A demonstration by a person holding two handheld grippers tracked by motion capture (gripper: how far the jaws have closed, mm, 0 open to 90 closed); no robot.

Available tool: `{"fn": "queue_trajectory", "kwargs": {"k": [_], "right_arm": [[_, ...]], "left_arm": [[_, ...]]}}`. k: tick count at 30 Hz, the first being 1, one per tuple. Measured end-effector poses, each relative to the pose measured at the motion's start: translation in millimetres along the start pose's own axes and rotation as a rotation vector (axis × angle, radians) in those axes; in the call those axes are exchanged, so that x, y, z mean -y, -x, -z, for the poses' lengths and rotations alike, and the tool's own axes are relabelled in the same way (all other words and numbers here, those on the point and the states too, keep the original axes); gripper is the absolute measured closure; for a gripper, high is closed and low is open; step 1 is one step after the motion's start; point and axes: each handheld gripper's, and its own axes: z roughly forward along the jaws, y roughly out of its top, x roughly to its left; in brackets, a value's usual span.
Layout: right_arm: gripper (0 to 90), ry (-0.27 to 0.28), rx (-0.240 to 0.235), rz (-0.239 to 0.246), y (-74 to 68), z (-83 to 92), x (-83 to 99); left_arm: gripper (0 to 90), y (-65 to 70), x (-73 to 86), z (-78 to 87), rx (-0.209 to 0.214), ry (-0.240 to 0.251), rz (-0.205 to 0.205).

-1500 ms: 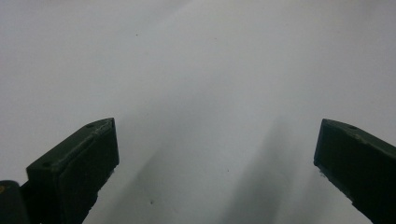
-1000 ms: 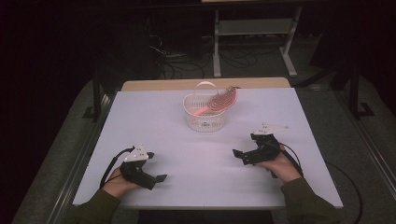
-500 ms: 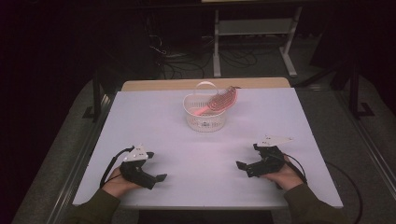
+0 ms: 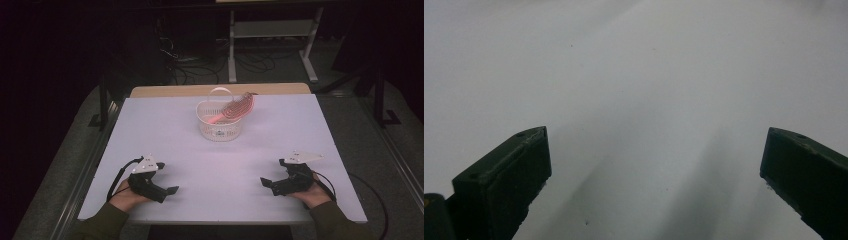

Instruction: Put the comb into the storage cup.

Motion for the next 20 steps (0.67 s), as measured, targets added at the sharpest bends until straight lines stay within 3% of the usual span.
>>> {"fn": "queue_trajectory", "kwargs": {"k": [20], "right_arm": [[0.0, -0.011, 0.005, 0.015, 1.6, 2.0, 4.5]], "left_arm": [[0.0, -0.1, 1.1, -0.9, -0.002, -0.014, -0.001]]}}
